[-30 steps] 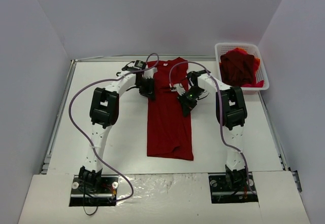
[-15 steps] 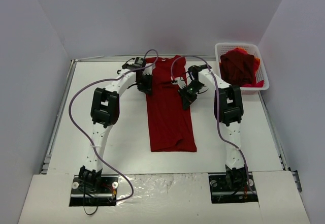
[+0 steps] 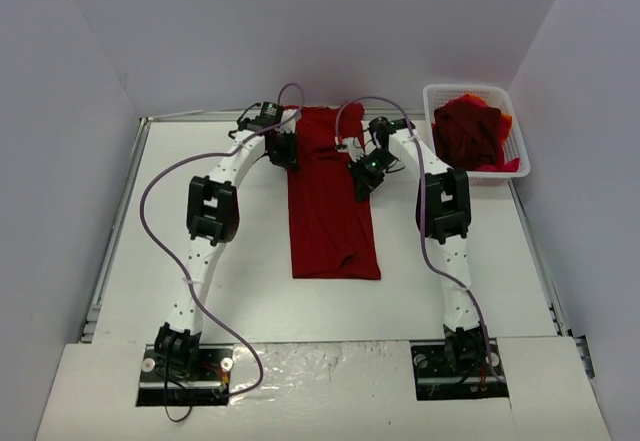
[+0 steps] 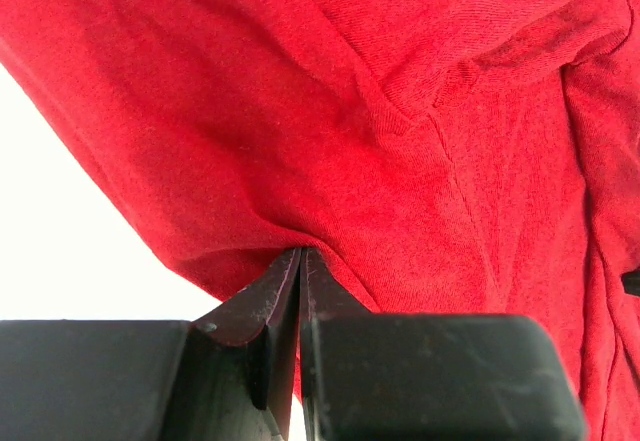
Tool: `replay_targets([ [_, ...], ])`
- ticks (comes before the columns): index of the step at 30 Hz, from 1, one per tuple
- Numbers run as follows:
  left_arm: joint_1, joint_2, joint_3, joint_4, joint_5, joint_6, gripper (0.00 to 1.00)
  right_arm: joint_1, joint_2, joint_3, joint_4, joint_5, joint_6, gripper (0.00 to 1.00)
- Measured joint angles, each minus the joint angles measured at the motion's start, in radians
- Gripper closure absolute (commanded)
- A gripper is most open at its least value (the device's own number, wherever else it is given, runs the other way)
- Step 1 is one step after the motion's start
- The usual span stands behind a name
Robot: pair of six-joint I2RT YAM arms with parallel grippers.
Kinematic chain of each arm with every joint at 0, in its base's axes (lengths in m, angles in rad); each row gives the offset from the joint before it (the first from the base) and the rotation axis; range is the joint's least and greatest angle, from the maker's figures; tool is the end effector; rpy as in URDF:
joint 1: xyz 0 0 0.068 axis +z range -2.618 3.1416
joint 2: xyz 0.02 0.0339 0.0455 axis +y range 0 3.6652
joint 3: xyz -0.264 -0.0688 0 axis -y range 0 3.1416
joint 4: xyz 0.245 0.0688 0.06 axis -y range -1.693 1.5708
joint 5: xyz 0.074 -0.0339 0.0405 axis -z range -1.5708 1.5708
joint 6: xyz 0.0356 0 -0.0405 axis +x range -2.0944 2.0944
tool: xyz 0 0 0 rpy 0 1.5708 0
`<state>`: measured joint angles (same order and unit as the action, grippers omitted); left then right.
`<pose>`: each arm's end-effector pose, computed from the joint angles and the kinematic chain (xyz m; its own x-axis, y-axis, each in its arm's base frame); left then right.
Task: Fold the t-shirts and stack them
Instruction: Grab the bottom of the folded rectangular tshirt with both arms
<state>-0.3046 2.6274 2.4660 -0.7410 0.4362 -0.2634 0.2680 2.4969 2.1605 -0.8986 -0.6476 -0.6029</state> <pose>0.5366 -0.1845 0.1798 -0.8587 0.0226 -0.5120 0.3087 0.8203 -0.4815 0.4917 0.1573 0.1512 -0.5215 -0.6122 -0.5944 -0.8481 0.4483 0.2823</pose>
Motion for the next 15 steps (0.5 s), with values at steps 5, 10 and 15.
replay_targets([
  [5, 0.018, 0.025, 0.047, 0.0, -0.012, -0.006, 0.98, 0.0, 0.044, 0.085, 0.003, 0.0, 0.005, 1.0],
  [10, 0.024, 0.029, 0.059, 0.001, -0.039, -0.005, 0.98, 0.0, 0.07, 0.134, 0.011, 0.0, 0.009, 1.0],
  [15, 0.024, 0.029, 0.073, 0.0, -0.064, 0.014, 0.98, 0.0, 0.078, 0.151, 0.022, 0.002, 0.019, 1.0],
])
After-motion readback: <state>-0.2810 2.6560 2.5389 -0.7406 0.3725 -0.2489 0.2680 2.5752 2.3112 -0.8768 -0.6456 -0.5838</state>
